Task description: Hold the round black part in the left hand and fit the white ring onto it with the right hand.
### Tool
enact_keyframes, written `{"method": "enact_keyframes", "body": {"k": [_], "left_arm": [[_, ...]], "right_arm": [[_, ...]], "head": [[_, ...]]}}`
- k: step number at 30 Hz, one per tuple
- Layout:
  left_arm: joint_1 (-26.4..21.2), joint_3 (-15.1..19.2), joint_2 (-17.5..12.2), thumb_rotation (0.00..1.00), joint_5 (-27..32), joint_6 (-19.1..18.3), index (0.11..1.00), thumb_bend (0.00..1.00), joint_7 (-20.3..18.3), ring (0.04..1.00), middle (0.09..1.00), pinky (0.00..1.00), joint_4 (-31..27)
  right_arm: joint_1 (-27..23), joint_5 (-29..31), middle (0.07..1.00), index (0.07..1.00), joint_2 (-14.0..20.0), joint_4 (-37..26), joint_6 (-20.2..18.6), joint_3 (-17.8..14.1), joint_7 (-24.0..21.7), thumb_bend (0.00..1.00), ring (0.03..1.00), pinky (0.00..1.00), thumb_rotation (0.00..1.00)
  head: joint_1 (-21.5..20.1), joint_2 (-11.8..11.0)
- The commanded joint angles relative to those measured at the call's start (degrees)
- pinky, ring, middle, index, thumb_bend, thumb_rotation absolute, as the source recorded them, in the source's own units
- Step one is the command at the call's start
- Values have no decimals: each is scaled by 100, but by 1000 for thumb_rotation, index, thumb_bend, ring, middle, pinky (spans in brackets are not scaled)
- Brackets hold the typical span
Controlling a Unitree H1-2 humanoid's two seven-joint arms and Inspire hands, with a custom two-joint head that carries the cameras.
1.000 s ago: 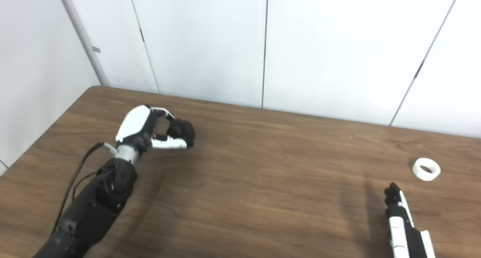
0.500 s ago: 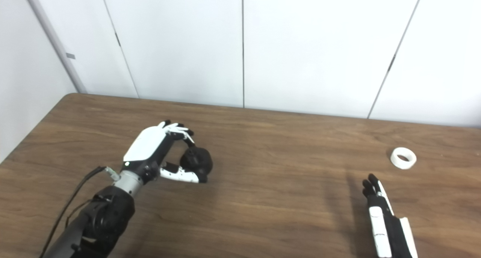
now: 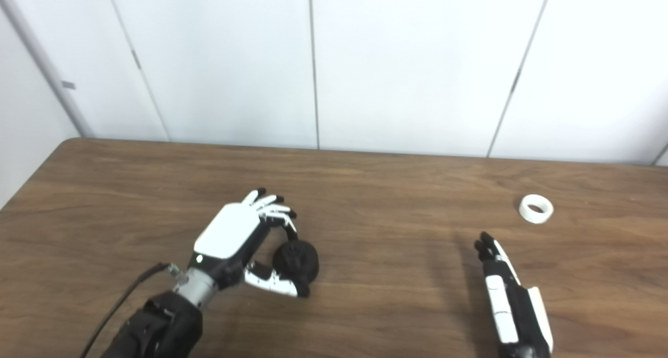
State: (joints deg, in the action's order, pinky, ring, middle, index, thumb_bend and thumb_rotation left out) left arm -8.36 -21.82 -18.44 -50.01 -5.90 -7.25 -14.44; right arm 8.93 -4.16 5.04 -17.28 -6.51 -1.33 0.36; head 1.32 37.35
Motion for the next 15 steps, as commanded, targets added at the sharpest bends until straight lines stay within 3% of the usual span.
{"method": "enact_keyframes", "body": {"k": [1,15], "left_arm": [[-53,-33,35,56,-124,187,483,525,65,920,791,1000,-185],[290,-284,366,56,-545,536,484,524,107,909,791,1000,87]], "right_arm": [[49,20,909,919,-168,-154,38,17,58,547,936,1000,999],[-35,-61,911,917,-182,-201,71,170,162,528,927,1000,1000]], "head": [[-35,27],[-254,219]]}}
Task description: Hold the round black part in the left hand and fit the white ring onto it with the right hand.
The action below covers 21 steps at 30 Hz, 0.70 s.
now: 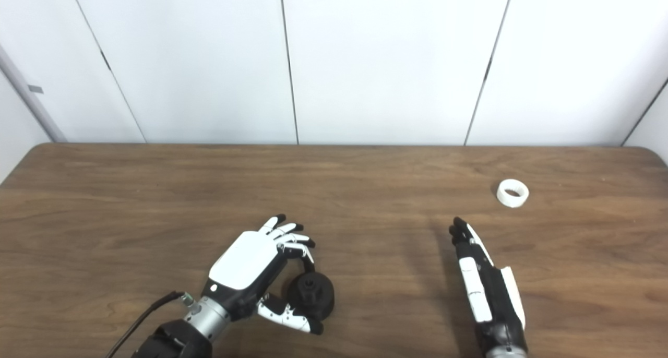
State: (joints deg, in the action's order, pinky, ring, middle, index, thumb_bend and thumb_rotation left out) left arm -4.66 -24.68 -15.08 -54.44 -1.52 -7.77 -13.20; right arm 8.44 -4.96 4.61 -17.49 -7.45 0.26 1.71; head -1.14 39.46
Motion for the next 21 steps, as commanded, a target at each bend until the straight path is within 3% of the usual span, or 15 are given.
{"method": "enact_keyframes", "body": {"k": [1,12,21], "left_arm": [[-58,-12,45,56,-169,112,484,524,186,913,795,1000,-7],[128,-60,102,53,-405,324,485,524,662,902,798,1000,299],[182,-56,47,53,-376,354,485,524,715,902,794,1000,336]], "right_arm": [[3,17,909,915,-143,-192,139,11,33,533,926,1000,1000],[-1,-14,908,914,-177,-351,-50,36,62,555,933,1000,1000],[-47,4,907,910,-182,-454,-180,-46,114,533,925,993,960]], "head": [[-18,14],[-175,128],[-254,194]]}}
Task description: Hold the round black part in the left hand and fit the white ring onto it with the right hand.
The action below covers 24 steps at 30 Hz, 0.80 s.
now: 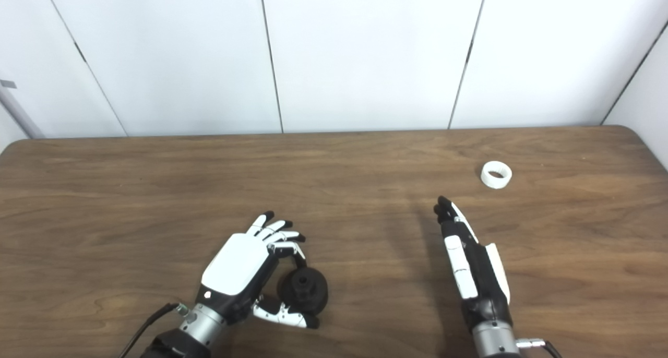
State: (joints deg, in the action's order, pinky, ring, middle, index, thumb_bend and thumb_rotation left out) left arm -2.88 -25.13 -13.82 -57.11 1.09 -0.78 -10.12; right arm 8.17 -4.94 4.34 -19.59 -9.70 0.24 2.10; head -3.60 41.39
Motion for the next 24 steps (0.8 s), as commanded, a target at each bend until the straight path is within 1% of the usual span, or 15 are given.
{"method": "enact_keyframes", "body": {"k": [1,4,7,9,10,11,14,16,17,18,19,20,21,22,24], "left_arm": [[2,-10,-89,53,-104,90,485,524,-7,903,795,1000,25],[-6,-5,-118,53,-91,90,485,524,-50,906,796,1000,24],[-11,10,-140,55,-48,89,485,524,-89,903,795,1000,23],[-17,11,-153,55,-30,73,485,524,-140,905,795,1000,16],[-23,10,-161,55,-22,73,485,524,-155,906,795,1000,19],[-26,11,-169,55,-9,80,485,524,-158,904,793,1000,32],[-30,12,-186,56,6,104,485,524,-140,901,791,1000,72],[-26,9,-199,56,-9,96,485,524,-163,901,792,1000,66],[-24,10,-201,56,-13,91,485,525,-175,901,792,1000,59],[-21,15,-210,56,-11,90,485,525,-188,900,792,1000,51],[-20,22,-218,56,-5,93,485,525,-196,899,791,1000,47],[-18,29,-229,55,4,98,485,524,-206,898,790,1000,35],[-17,35,-238,55,8,103,485,524,-213,897,790,1000,30],[-17,44,-247,55,20,117,485,524,-208,897,790,1000,34],[-13,63,-257,55,44,154,485,524,-176,896,788,1000,55]], "right_arm": [[-35,7,905,907,-158,-282,-8,-62,85,532,922,988,951],[-96,39,914,910,-133,-357,-118,-107,87,545,945,997,902],[-224,-100,913,897,-96,-400,-230,-185,170,536,942,988,818],[-332,-328,897,880,-33,-423,-349,-225,234,529,920,947,780],[-412,-426,894,868,3,-431,-409,-271,268,558,902,904,740],[-492,-490,884,853,36,-441,-479,-319,291,576,875,843,679],[-685,-698,869,839,120,-500,-744,-410,290,618,852,790,594],[-884,-902,875,845,302,-549,-973,-470,237,638,860,796,568],[-948,-947,880,848,360,-561,-1038,-495,215,646,871,820,530],[-1064,-906,881,849,445,-536,-1110,-571,185,649,875,829,517],[-1168,-829,874,839,526,-480,-1140,-655,156,671,873,837,474],[-1277,-770,865,826,623,-422,-1190,-736,117,701,850,812,428],[-1363,-799,857,809,728,-372,-1247,-774,91,715,830,782,394],[-1430,-912,854,795,837,-328,-1319,-774,74,721,825,772,370],[-1552,-1278,860,776,1157,-188,-1362,-688,34,728,870,842,300]], "head": [[-36,10],[-103,25],[-178,27],[-198,11],[-221,10],[-280,-3],[-367,-9],[-450,-17],[-450,-17],[-508,-29],[-539,-33],[-553,-41],[-576,-42],[-620,-58],[-648,-58]]}}
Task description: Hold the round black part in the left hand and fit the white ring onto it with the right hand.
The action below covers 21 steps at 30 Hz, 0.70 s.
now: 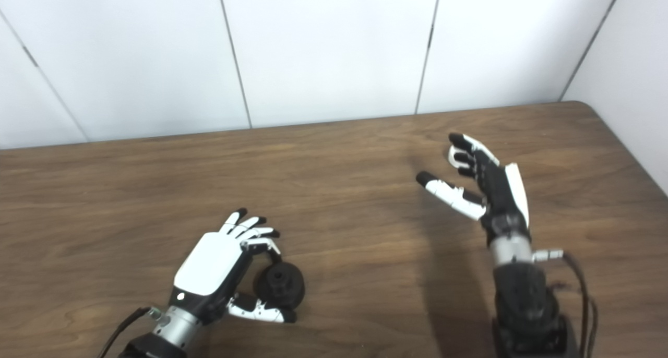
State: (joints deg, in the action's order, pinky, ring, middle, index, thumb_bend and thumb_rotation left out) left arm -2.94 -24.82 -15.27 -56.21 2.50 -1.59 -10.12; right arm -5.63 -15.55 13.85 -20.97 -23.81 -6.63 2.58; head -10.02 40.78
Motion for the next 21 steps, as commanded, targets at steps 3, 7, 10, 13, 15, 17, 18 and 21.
{"method": "enact_keyframes", "body": {"k": [3,7,10,13,15,17,18,21], "left_arm": [[-6,49,-126,54,-45,46,485,524,-90,896,788,1000,70],[-9,67,-158,54,-32,69,485,524,-125,896,788,1000,52],[-11,77,-162,54,-28,88,485,524,-116,893,787,1000,52],[4,71,-134,54,-72,62,485,524,-117,892,786,1000,41],[8,66,-124,54,-85,50,485,524,-123,893,786,1000,28],[19,70,-113,54,-67,34,485,524,-146,896,787,1000,-2],[25,71,-109,54,-64,27,485,524,-154,898,788,1000,-15],[39,81,-102,54,-68,12,485,524,-161,902,789,1000,-22]], "right_arm": [[-331,-712,843,769,576,139,-49,166,-54,761,872,845,267],[-596,-1071,853,780,915,432,-231,319,-215,803,875,838,273],[-822,-1251,874,792,1105,724,-296,376,-405,813,898,845,259],[-1042,-1266,886,793,1310,1090,-275,400,-564,825,913,851,244],[-1188,-1254,893,786,1430,1315,-284,388,-661,840,931,872,222],[-1353,-1281,896,775,1557,1579,-294,398,-744,851,947,893,200],[-1442,-1319,898,770,1597,1705,-301,388,-797,857,945,885,203],[-1666,-1443,911,771,1693,2023,-307,374,-971,855,944,887,212]], "head": [[-91,-9],[-173,-12],[-166,-27],[-150,-27],[-145,-29],[-131,-28],[-130,-27],[-129,-29]]}}
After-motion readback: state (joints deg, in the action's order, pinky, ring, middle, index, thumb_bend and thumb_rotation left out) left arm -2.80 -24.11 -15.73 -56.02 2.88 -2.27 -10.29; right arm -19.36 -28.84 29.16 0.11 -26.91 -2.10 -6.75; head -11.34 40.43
